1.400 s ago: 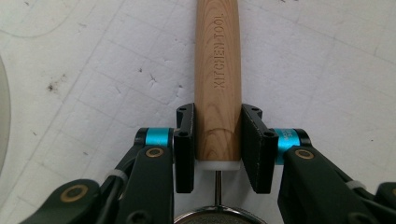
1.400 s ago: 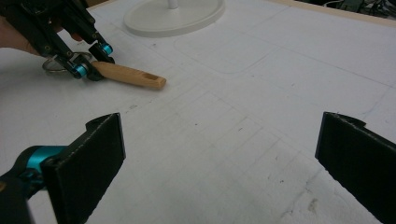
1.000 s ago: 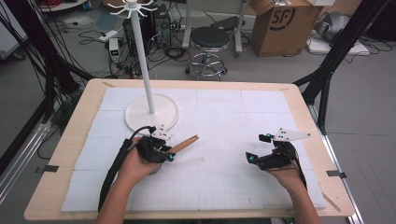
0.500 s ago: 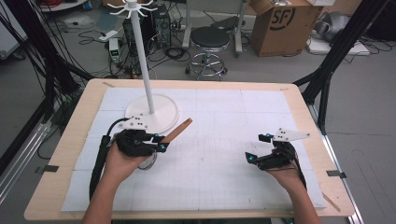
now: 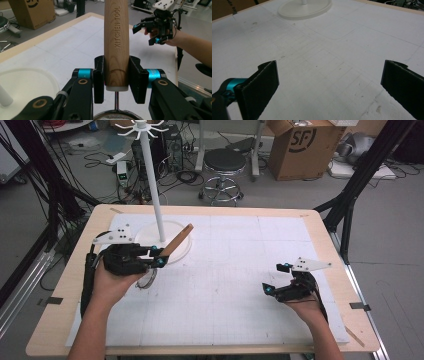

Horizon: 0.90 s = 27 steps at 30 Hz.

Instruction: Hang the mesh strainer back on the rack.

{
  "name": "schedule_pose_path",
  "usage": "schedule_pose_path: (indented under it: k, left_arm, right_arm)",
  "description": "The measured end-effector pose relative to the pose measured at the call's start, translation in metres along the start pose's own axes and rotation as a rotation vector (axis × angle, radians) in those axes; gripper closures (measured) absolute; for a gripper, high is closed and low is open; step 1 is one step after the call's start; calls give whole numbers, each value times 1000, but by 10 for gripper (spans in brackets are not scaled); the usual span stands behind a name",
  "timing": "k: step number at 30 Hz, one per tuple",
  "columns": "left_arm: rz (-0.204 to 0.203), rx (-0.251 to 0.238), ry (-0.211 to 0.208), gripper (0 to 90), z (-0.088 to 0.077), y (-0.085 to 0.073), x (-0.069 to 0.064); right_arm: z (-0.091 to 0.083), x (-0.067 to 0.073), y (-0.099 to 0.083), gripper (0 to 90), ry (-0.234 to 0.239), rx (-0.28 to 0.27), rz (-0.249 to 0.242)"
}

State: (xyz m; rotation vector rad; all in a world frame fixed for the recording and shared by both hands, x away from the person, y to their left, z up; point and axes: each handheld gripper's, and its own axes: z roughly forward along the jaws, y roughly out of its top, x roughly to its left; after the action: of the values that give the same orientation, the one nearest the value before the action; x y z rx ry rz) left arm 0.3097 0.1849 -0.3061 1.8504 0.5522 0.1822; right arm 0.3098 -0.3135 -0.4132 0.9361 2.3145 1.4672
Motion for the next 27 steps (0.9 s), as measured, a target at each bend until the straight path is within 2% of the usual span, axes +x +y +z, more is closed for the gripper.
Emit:
schedule_pose_path:
  k: [3, 5, 10, 14, 18, 26, 27]
  left_arm:
    - [12, -18, 2, 688, -7, 8, 4]
    - [11, -46, 7, 687, -13, 16, 7]
    - [8, -111, -25, 687, -25, 30, 20]
    - [10, -129, -2, 687, -35, 40, 29]
    - [-7, -161, 2, 687, -45, 49, 36]
    - [11, -179, 42, 687, -63, 71, 45]
    - [13, -168, 53, 687, -65, 74, 47]
  right_arm:
    - [0, -1, 0, 6, -1, 2, 6]
    - [0, -1, 0, 6, -1, 1, 4]
    - [0, -1, 0, 6, -3, -2, -1]
    - [1, 0, 0, 6, 3, 2, 1]
    - [1, -1, 0, 6, 3, -7, 2]
    - [0, -2, 0, 6, 2, -7, 3]
    - [0, -2, 0, 6, 2, -11, 5]
